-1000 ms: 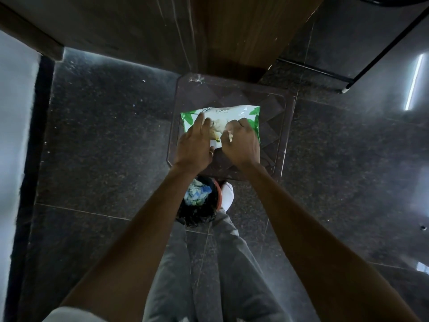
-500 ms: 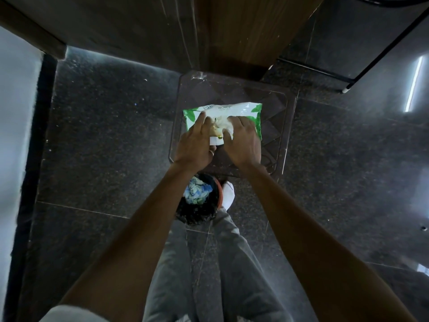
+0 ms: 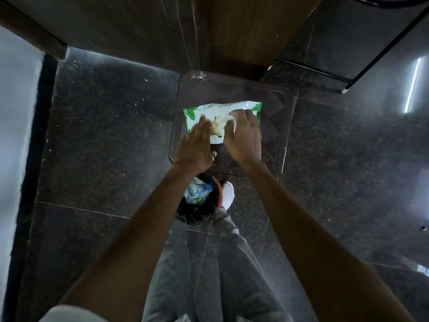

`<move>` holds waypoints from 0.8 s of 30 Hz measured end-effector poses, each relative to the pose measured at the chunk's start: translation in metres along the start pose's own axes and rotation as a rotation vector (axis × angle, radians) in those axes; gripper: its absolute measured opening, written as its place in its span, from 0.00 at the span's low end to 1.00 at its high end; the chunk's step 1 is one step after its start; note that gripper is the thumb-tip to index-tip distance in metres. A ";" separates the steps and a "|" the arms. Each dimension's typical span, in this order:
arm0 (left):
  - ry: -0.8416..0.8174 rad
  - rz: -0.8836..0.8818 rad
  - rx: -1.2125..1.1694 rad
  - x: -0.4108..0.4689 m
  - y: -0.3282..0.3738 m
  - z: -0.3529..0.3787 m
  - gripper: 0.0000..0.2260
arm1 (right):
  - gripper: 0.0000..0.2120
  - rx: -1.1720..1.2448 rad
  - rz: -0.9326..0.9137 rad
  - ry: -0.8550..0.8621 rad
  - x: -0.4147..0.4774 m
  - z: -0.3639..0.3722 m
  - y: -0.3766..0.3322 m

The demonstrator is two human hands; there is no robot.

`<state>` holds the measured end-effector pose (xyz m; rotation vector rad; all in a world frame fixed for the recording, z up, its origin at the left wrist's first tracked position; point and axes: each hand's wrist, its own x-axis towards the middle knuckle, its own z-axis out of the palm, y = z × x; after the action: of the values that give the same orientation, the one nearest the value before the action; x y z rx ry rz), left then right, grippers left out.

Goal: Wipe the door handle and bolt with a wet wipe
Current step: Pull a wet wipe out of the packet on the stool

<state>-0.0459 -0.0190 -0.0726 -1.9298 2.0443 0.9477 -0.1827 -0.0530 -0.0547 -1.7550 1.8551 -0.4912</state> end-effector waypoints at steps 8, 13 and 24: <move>-0.014 0.003 0.025 -0.002 -0.003 0.001 0.43 | 0.21 -0.082 0.032 -0.147 -0.002 0.007 0.006; -0.040 -0.012 0.021 -0.004 -0.003 0.002 0.43 | 0.14 -0.094 -0.008 -0.115 0.000 0.003 0.002; -0.026 -0.034 -0.016 -0.007 0.001 -0.005 0.42 | 0.06 0.219 -0.004 0.092 0.012 -0.012 -0.019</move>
<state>-0.0440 -0.0161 -0.0644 -1.9431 1.9895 0.9794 -0.1752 -0.0674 -0.0352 -1.6145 1.7845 -0.7577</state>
